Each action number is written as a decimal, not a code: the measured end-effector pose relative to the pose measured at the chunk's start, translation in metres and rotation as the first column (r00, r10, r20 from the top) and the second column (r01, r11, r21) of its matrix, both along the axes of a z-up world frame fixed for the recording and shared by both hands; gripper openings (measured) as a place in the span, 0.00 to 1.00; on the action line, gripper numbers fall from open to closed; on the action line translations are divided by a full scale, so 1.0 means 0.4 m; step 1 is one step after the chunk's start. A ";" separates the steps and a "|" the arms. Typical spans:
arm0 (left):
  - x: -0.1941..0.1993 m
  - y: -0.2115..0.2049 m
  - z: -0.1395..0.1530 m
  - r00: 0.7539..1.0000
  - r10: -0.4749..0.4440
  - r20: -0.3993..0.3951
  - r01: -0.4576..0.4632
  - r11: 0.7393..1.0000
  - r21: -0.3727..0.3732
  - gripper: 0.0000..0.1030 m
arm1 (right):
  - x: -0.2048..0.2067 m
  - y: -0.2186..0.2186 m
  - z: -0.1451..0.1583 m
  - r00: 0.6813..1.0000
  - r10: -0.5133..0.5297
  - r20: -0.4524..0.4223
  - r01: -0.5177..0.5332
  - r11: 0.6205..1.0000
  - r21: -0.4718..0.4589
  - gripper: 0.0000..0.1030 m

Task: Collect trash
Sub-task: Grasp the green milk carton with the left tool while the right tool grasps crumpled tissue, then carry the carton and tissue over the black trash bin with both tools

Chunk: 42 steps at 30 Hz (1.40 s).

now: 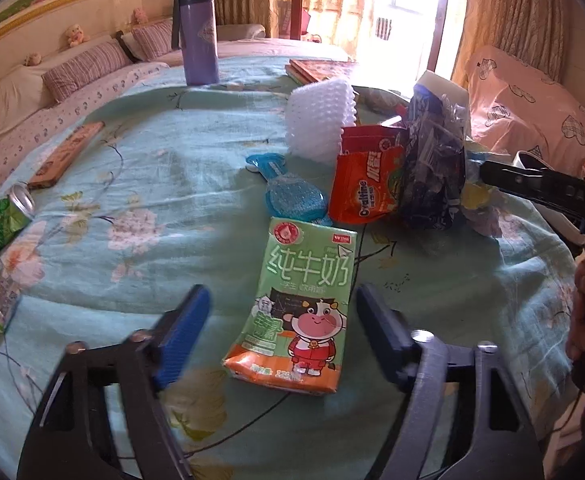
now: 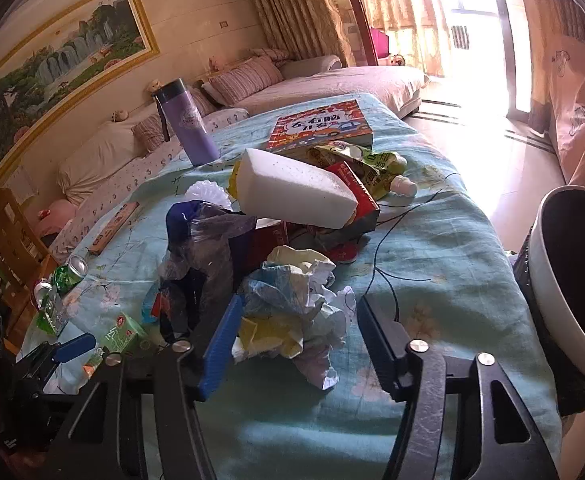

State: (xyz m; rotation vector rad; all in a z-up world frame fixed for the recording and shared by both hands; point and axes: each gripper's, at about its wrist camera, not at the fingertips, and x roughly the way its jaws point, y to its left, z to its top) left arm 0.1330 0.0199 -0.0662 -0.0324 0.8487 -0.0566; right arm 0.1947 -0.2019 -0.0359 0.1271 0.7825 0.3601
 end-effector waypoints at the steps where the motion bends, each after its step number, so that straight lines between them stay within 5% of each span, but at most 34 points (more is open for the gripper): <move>1: 0.002 0.000 -0.005 1.000 -0.006 -0.012 0.006 1.000 -0.012 0.51 | 0.005 0.001 -0.008 1.000 0.010 -0.012 -0.010 1.000 0.009 0.23; 2: 0.001 -0.001 -0.009 1.000 -0.009 -0.016 0.009 1.000 -0.024 0.49 | 0.002 0.001 -0.011 1.000 0.018 -0.018 -0.017 1.000 0.025 0.08; 7: -0.027 -0.027 0.013 0.999 -0.026 0.020 0.027 0.999 -0.041 0.47 | -0.046 -0.013 -0.009 0.999 0.047 0.017 -0.048 0.999 0.022 0.03; 14: -0.086 -0.114 0.089 0.985 -0.131 0.112 0.139 0.987 -0.074 0.47 | -0.116 -0.107 0.003 1.000 -0.009 0.029 0.008 0.999 0.041 0.02; 21: -0.094 -0.252 0.115 0.958 -0.262 0.119 0.271 0.960 -0.065 0.47 | -0.176 -0.221 0.019 0.995 -0.091 0.047 0.088 0.994 0.066 0.02; 42: 0.107 -0.674 0.165 0.867 -0.489 0.089 0.494 0.868 -0.041 0.47 | -0.162 -0.529 0.080 0.936 -0.337 0.104 0.329 0.941 0.085 0.01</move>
